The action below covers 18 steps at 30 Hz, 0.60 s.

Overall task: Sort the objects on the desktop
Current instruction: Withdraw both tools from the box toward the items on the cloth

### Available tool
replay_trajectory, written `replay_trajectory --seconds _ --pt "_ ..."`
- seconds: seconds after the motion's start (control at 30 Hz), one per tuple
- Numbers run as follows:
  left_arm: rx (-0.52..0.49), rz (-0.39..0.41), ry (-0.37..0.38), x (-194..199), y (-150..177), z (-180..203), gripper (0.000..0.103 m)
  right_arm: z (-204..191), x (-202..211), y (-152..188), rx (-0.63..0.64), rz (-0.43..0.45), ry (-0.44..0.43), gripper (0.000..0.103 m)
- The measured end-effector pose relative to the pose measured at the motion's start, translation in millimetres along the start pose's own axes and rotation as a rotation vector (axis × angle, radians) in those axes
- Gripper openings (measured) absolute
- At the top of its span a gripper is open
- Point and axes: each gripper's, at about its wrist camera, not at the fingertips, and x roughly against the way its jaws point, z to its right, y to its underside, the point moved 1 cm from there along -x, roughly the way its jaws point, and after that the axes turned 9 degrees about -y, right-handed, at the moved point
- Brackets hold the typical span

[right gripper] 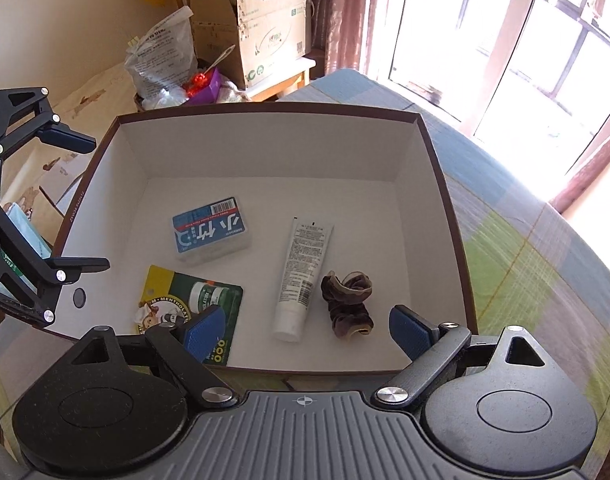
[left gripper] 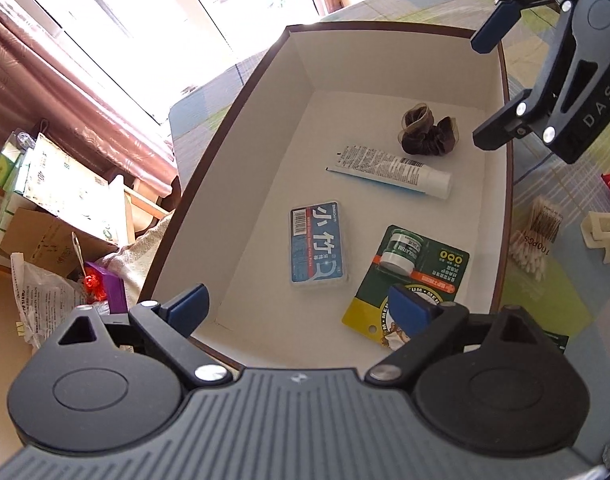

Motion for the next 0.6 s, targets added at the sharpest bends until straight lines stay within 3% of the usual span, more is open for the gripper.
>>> replay_trajectory --seconds 0.6 --pt "0.159 0.022 -0.055 81.4 33.9 23.4 0.097 -9.6 56.2 47.7 0.041 0.086 -0.060 0.094"
